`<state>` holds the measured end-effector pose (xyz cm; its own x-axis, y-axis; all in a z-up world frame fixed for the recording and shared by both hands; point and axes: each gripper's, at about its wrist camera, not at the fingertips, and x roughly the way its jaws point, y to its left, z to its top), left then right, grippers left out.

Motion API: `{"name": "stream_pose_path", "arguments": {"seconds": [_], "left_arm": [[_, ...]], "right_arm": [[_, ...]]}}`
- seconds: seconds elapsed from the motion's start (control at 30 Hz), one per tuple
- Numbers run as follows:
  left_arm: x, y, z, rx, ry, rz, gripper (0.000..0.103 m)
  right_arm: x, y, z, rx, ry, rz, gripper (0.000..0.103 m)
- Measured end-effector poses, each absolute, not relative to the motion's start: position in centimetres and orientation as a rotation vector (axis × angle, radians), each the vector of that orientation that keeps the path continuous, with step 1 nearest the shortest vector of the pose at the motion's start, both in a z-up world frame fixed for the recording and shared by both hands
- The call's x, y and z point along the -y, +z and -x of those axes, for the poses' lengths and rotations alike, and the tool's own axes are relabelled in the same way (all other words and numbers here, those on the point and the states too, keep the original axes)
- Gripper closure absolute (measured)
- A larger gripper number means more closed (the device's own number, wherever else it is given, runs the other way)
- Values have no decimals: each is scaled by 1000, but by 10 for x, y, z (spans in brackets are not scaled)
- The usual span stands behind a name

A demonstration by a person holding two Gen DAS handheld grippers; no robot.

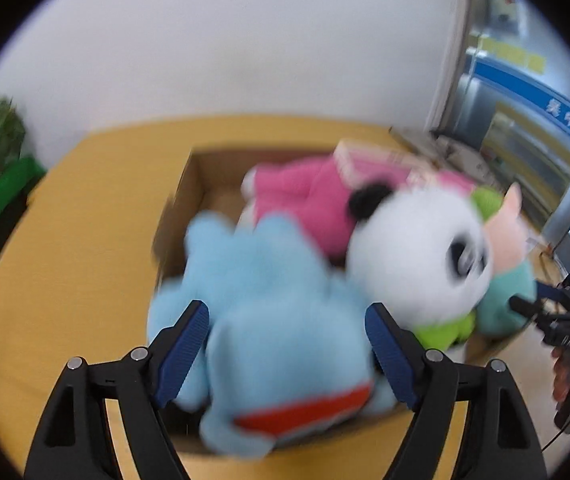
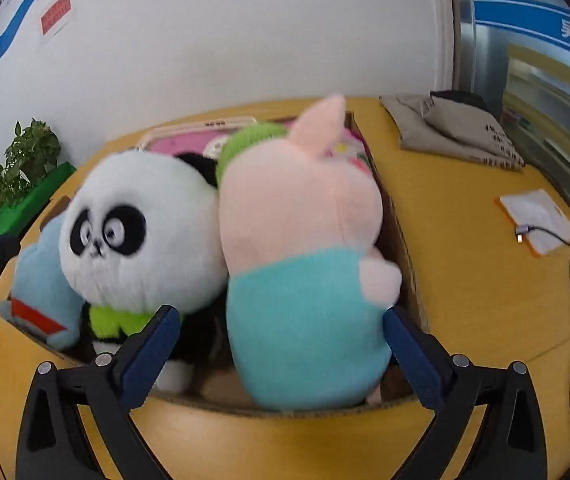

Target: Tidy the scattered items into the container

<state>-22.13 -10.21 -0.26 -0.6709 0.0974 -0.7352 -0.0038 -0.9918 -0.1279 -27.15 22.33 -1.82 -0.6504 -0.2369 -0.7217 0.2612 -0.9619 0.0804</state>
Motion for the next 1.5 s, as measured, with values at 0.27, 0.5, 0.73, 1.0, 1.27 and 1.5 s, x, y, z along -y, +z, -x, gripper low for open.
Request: {"name": "stream_pose_path", "arguments": {"seconds": [0.27, 0.5, 0.73, 1.0, 1.27, 1.5], "left_arm": [[126, -25, 196, 443, 2769, 1259, 21], [113, -9, 177, 384, 2820, 1248, 20], [56, 30, 120, 92, 2968, 1032, 20], [13, -2, 65, 98, 2928, 1030, 15], [2, -8, 29, 126, 2951, 982, 15], [6, -13, 29, 111, 2984, 981, 15]], "right_arm": [[-212, -29, 255, -197, -2689, -1178, 1], [-224, -25, 224, -181, -2698, -1128, 1], [-217, 6, 130, -152, -2675, -945, 0], [-236, -38, 78, -4, -2730, -971, 0], [-243, -35, 53, -31, -2776, -924, 0], [-241, -39, 49, -79, -2765, -882, 0]]}}
